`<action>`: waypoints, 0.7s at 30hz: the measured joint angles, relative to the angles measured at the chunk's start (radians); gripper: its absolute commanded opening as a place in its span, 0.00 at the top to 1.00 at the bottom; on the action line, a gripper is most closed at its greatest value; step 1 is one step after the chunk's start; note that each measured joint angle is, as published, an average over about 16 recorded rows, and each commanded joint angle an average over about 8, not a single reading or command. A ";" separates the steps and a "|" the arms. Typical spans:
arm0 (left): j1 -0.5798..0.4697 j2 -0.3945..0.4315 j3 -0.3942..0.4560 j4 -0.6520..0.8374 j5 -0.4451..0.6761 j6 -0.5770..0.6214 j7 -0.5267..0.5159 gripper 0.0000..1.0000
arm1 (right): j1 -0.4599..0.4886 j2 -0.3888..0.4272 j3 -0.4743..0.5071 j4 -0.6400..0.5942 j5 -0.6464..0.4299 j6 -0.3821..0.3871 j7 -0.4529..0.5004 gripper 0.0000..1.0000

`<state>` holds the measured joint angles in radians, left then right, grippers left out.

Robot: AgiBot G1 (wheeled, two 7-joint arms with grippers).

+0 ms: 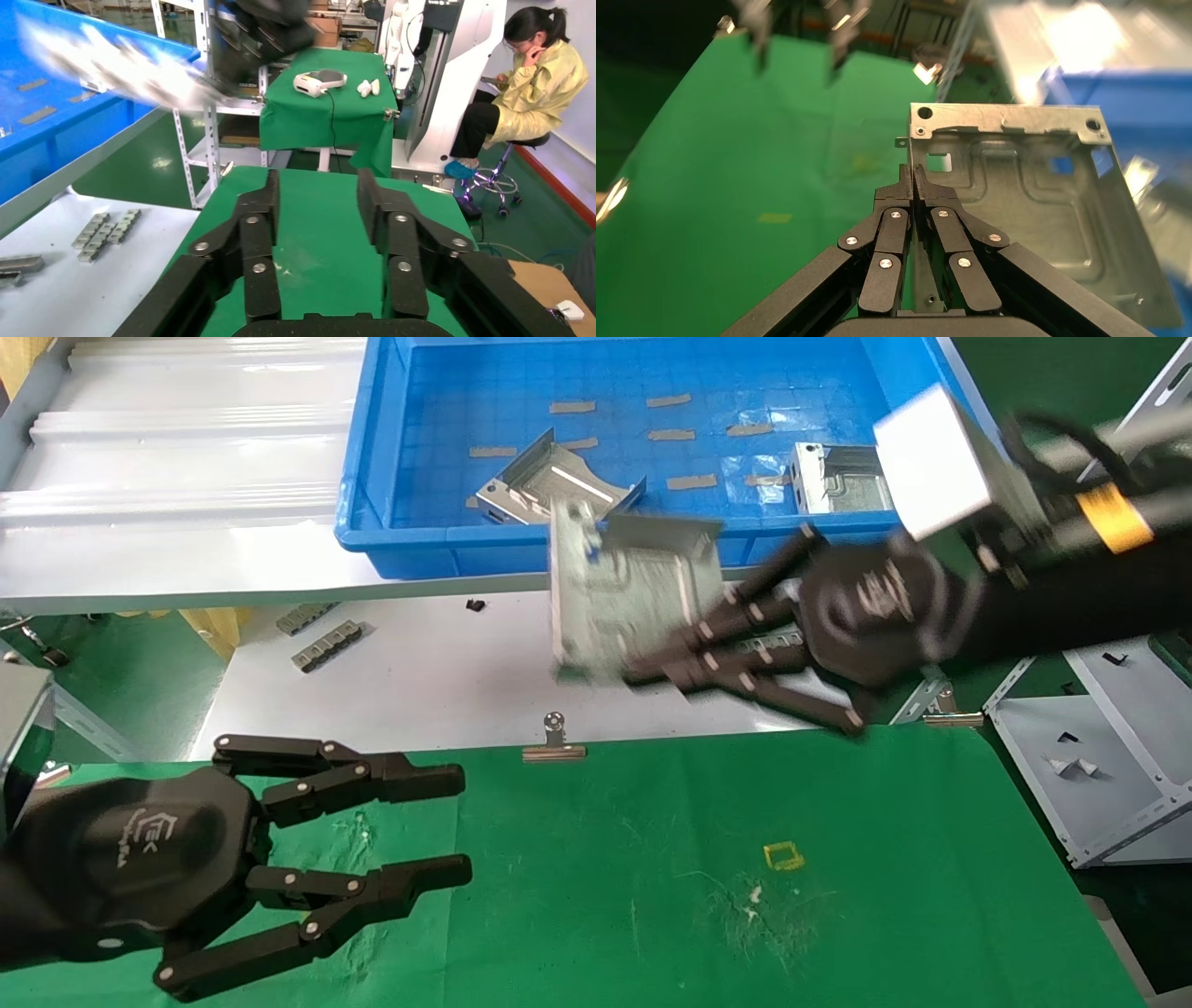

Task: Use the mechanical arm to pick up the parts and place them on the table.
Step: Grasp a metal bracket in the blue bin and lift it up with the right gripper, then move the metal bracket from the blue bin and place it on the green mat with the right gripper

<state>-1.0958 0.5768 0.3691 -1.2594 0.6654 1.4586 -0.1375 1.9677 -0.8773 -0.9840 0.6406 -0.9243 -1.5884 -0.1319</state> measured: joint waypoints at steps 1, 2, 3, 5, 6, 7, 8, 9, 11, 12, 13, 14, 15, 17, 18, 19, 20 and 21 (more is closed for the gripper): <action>0.000 0.000 0.000 0.000 0.000 0.000 0.000 0.00 | -0.009 0.021 -0.019 0.027 0.008 -0.009 -0.005 1.00; 0.000 0.000 0.000 0.000 0.000 0.000 0.000 0.00 | -0.018 0.042 -0.039 0.054 0.015 -0.014 -0.011 1.00; 0.000 0.000 0.000 0.000 0.000 0.000 0.000 0.00 | -0.027 0.062 -0.061 0.081 0.021 -0.014 -0.016 1.00; 0.000 0.000 0.000 0.000 0.000 0.000 0.000 0.00 | -0.046 0.100 -0.106 0.133 0.033 -0.014 -0.028 1.00; 0.000 0.000 0.000 0.000 0.000 0.000 0.000 0.00 | -0.055 0.118 -0.128 0.155 0.038 -0.013 -0.036 1.00; 0.000 0.000 0.000 0.000 0.000 0.000 0.000 0.00 | -0.063 0.133 -0.150 0.174 0.042 -0.012 -0.044 1.00; 0.000 0.000 0.000 0.000 0.000 0.000 0.000 0.00 | -0.072 0.147 -0.172 0.190 0.046 -0.011 -0.055 1.00; 0.000 0.000 0.000 0.000 0.000 0.000 0.000 0.00 | -0.079 0.158 -0.193 0.201 0.048 -0.010 -0.067 1.00; 0.000 0.000 0.000 0.000 0.000 0.000 0.000 0.00 | -0.093 0.173 -0.234 0.212 0.048 -0.007 -0.095 1.00; 0.000 0.000 0.000 0.000 0.000 0.000 0.000 0.00 | -0.099 0.177 -0.253 0.211 0.046 -0.006 -0.112 1.00; 0.000 0.000 0.000 0.000 0.000 0.000 0.000 0.00 | -0.105 0.178 -0.271 0.206 0.044 -0.004 -0.130 1.00; 0.000 0.000 0.000 0.000 0.000 0.000 0.000 0.00 | -0.112 0.178 -0.288 0.197 0.041 -0.002 -0.149 1.00; 0.000 0.000 0.000 0.000 0.000 0.000 0.000 0.00 | -0.119 0.176 -0.303 0.184 0.039 0.000 -0.168 1.00; 0.000 0.000 0.000 0.000 0.000 0.000 0.000 0.00 | -0.133 0.166 -0.330 0.150 0.031 0.006 -0.211 1.00; 0.000 0.000 0.000 0.000 0.000 0.000 0.000 0.00 | -0.141 0.160 -0.342 0.130 0.027 0.010 -0.234 1.00; 0.000 0.000 0.000 0.000 0.000 0.000 0.000 0.00 | -0.149 0.152 -0.352 0.107 0.023 0.015 -0.259 1.00; 0.000 0.000 0.000 0.000 0.000 0.000 0.000 0.00 | -0.158 0.143 -0.360 0.082 0.017 0.020 -0.285 1.00; 0.000 0.000 0.000 0.000 0.000 0.000 0.000 0.00 | -0.166 0.133 -0.368 0.056 0.013 0.026 -0.311 1.00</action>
<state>-1.0959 0.5768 0.3692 -1.2594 0.6653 1.4585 -0.1374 1.8012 -0.7439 -1.3516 0.6970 -0.9117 -1.5626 -0.4428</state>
